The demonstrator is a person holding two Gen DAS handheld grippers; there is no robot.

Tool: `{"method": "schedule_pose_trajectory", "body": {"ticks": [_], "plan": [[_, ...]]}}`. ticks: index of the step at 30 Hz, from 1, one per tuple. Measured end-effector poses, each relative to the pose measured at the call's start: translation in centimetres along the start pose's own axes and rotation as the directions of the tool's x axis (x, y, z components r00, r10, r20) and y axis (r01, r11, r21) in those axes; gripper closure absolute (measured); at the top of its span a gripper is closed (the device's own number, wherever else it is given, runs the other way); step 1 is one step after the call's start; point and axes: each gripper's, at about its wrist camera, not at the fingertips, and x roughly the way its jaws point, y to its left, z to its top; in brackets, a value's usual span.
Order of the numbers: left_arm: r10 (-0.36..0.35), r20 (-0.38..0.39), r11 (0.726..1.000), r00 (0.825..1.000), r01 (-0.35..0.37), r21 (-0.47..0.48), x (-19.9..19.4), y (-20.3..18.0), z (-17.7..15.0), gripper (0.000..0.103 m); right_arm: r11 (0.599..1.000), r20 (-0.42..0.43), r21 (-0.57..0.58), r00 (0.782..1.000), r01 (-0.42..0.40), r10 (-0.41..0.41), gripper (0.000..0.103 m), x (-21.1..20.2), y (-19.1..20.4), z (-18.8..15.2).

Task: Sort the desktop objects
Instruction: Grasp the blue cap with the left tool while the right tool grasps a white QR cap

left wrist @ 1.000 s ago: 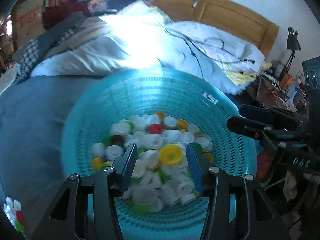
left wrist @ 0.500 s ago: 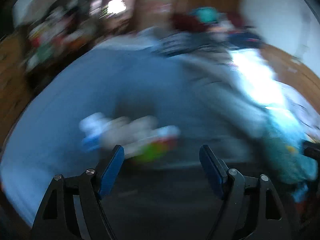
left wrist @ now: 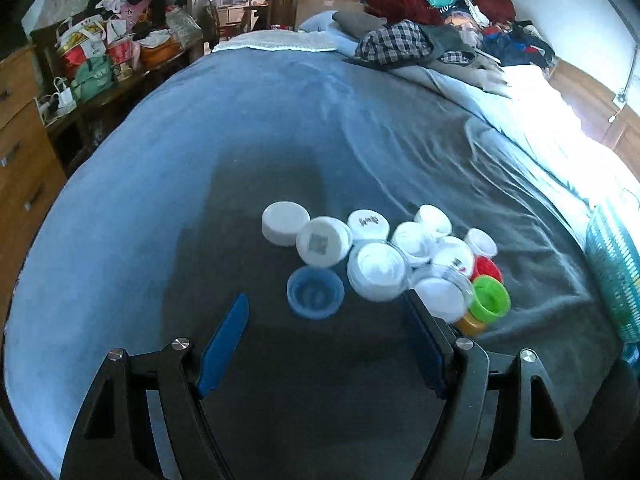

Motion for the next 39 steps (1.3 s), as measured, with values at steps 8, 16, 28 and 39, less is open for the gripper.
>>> {"method": "schedule_pose_trajectory", "body": {"ticks": [8, 16, 28, 39], "plan": [[-0.036, 0.01, 0.998, 0.999, 0.036, -0.053, -0.6, 1.8, -0.9, 0.077, 0.998, 0.004, -0.042, 0.999, -0.039, 0.039, 0.05, 2.0, 2.1, 2.4], [-0.07, 0.051, 0.993, 0.996, 0.075, -0.091, -3.4, 2.4, -1.6, 0.077, 0.987, 0.019, -0.148, 0.997, -0.068, 0.071, 0.06, 9.4, 4.8, 7.7], [-0.105, 0.019, 0.989, 0.994, 0.107, -0.106, -1.8, 2.3, -1.4, 0.077, 0.943, -0.022, -0.319, 0.995, -0.097, 0.096, 0.06, 18.7, 8.5, 10.7], [-0.1, 0.017, 0.987, 0.995, 0.101, -0.123, -1.9, 1.7, -1.9, 0.077, 0.946, -0.035, -0.296, 0.991, -0.131, 0.127, 0.071, 20.6, 10.1, 12.4]]}}
